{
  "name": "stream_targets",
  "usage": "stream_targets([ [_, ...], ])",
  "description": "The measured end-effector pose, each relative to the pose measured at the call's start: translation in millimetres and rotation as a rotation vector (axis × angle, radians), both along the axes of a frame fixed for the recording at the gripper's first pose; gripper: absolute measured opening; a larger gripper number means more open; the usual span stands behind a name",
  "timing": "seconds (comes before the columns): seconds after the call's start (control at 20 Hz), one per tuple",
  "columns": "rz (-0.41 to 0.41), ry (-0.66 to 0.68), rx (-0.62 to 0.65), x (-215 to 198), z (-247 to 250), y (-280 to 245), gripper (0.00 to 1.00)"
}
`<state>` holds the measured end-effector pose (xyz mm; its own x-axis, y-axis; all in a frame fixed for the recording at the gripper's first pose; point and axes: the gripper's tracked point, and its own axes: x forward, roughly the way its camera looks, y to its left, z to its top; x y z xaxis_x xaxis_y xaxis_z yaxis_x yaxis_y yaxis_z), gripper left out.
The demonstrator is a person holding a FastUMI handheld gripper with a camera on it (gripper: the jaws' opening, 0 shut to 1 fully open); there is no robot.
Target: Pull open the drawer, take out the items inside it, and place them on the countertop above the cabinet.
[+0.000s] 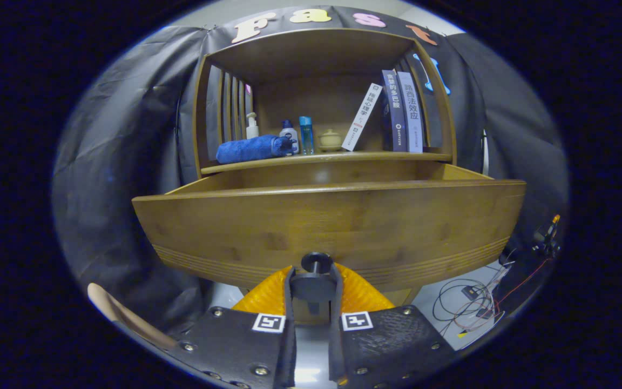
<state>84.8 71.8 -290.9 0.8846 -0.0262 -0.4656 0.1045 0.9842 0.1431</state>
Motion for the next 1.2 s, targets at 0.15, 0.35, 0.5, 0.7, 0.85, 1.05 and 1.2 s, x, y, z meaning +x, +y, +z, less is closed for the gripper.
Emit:
stream_targets([
  [0.15,0.006,0.004,0.005,-14,0,3,0.24],
  [0.35,0.031,0.007,-0.02,-30,3,7,0.24],
  [0.5,0.029,0.02,-0.016,-30,1,7,0.24],
  [0.7,0.045,0.017,-0.003,-34,5,7,0.36],
  [0.85,0.05,-0.004,-0.022,-42,15,7,0.42],
  [1.05,0.069,-0.138,-0.113,-49,63,2,0.43],
  [1.2,0.086,-0.25,-0.156,-48,109,6,0.44],
])
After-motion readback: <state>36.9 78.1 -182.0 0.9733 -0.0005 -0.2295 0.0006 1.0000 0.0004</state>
